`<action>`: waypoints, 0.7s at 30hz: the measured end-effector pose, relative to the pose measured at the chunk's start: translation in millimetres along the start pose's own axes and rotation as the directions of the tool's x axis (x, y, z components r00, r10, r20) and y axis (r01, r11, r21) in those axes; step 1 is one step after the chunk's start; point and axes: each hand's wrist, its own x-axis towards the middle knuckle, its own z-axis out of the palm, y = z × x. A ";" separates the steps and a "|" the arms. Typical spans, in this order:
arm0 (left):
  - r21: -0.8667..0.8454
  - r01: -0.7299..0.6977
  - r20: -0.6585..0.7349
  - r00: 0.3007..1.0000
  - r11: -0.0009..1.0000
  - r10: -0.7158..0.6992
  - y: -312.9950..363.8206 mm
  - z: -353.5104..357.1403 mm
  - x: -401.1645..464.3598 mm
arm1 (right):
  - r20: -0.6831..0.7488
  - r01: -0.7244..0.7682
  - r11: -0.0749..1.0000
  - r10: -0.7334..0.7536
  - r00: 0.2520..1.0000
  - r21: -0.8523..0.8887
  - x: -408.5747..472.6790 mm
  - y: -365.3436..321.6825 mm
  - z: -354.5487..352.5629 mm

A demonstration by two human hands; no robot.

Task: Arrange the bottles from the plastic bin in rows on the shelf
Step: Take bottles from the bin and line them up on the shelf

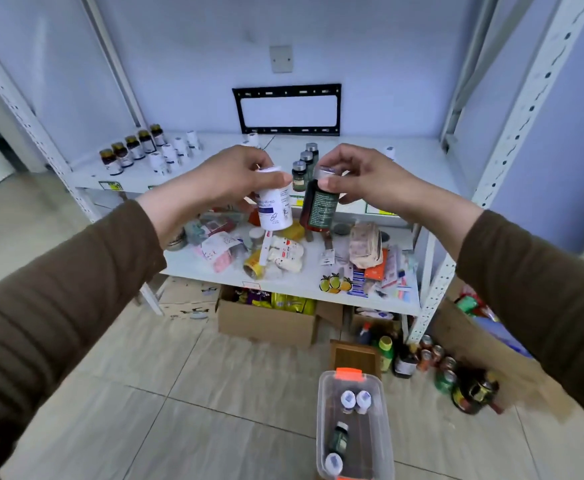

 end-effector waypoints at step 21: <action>-0.217 0.097 0.246 0.968 0.971 -0.042 -103.8 -82.7 43.0 | 0.118 -0.030 0.999 0.028 0.993 0.016 92.9 -16.7 81.2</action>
